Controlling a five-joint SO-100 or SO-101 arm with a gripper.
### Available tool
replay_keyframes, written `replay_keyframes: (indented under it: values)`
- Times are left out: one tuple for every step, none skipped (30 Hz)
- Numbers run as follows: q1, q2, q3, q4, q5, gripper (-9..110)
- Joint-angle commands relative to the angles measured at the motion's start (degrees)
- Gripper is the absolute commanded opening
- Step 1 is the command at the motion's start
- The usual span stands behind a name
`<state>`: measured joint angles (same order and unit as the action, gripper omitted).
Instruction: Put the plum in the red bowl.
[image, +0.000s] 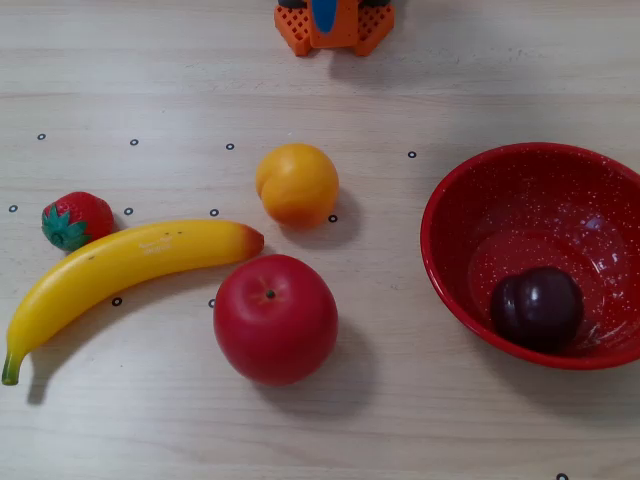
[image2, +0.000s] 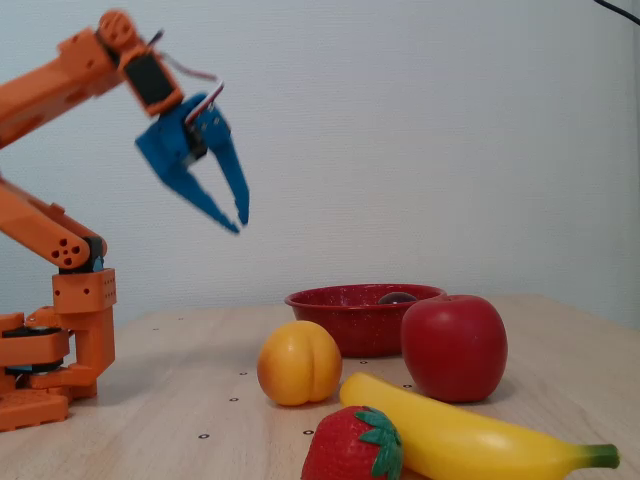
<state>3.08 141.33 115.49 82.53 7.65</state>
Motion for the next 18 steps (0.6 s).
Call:
replay_keyframes:
  values:
    - [-2.72, 6.86, 6.15, -5.98, 1.67, 0]
    - [-3.25, 10.11, 10.2, -8.09, 1.85, 0]
    - [-3.69, 13.36, 13.89, -9.84, 1.85, 0]
    - [-3.87, 16.08, 17.31, -10.99, 2.11, 0]
    - [-4.13, 18.81, 20.57, -12.13, 2.29, 0]
    - [-4.39, 21.36, 23.73, -13.27, 2.29, 0]
    - [-4.66, 23.64, 26.54, -13.97, 2.2, 0]
    - [-4.83, 25.93, 29.18, -14.59, 2.02, 0]
    - [-5.01, 28.13, 31.9, -15.29, 1.76, 0]
    - [-5.36, 30.5, 34.72, -15.91, 1.32, 0]
    - [-5.36, 32.61, 37.27, -16.35, 0.88, 0]
    - [-5.45, 34.54, 39.64, -17.14, 0.35, 0]
    - [-5.54, 36.21, 41.84, -17.93, -0.18, 0]
    - [-5.54, 37.71, 44.03, -18.72, -0.62, 0]
    - [-5.54, 39.11, 46.05, -19.69, -1.23, 0]
    - [-5.54, 40.34, 48.16, -20.74, -1.67, 0]
    - [-5.54, 41.48, 50.27, -22.06, -2.11, 0]
    - [-5.63, 42.36, 52.38, -23.64, -2.37, 0]
